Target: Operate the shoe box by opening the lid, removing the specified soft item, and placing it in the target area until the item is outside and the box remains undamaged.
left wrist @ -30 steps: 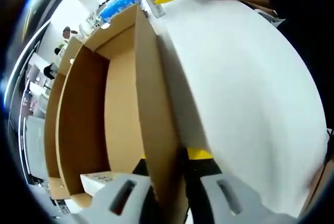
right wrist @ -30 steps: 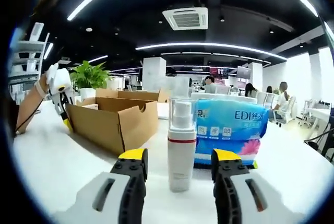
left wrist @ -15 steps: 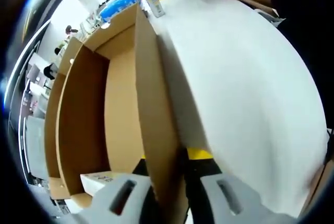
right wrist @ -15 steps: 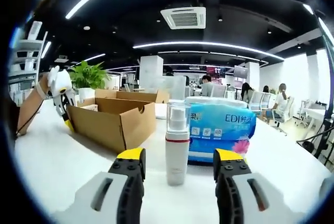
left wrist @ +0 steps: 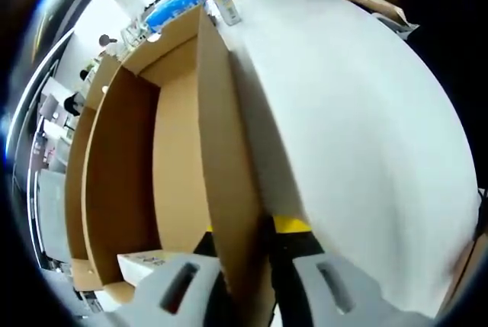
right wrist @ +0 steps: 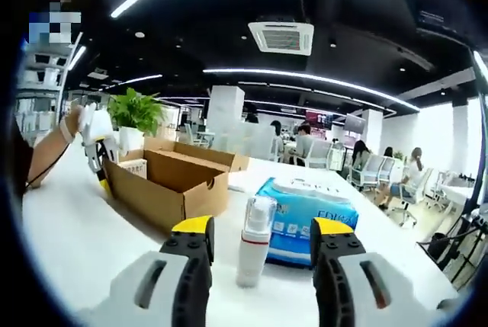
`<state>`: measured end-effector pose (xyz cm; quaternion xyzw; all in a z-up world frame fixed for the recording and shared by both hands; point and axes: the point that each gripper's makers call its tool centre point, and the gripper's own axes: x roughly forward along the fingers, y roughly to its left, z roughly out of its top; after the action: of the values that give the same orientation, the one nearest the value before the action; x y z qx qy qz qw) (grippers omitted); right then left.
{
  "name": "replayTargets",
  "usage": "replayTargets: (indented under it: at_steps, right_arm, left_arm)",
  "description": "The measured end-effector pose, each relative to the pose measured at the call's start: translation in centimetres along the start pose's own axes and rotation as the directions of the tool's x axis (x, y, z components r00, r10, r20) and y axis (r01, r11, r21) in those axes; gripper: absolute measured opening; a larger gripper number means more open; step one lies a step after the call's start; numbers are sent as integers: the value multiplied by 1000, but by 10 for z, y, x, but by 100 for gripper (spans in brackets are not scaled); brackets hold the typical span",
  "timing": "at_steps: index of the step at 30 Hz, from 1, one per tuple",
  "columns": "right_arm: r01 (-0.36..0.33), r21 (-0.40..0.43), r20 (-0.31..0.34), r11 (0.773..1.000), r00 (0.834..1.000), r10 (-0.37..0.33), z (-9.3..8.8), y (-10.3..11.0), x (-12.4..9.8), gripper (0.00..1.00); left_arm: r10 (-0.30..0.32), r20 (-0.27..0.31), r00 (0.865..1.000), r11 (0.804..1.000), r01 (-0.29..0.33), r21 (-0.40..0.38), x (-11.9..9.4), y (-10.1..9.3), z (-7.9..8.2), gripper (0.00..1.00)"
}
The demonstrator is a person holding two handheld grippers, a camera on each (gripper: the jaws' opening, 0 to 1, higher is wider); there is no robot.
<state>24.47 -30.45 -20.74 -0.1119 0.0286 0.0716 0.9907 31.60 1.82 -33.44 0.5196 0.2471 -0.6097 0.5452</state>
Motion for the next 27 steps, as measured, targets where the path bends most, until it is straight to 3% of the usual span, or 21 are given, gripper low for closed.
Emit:
replayTargets:
  at_steps: [10, 18, 23, 27]
  right_arm:
    - [-57, -106, 46, 993, 997, 62, 49, 14, 16, 47]
    - [-210, -208, -9, 955, 977, 213, 70, 48, 50, 48]
    - [-337, -296, -35, 894, 939, 342, 86, 82, 72, 49]
    - [-462, -383, -91, 800, 881, 465, 93, 117, 93, 54]
  left_arm:
    - [1, -1, 1000, 1000, -1, 0, 0, 1, 0, 10]
    - [-1, 2, 1000, 1000, 1, 0, 0, 2, 0, 10]
    - [-1, 4, 1000, 1000, 1, 1, 0, 2, 0, 10]
    - [-2, 4, 1000, 1000, 2, 1, 1, 2, 0, 10]
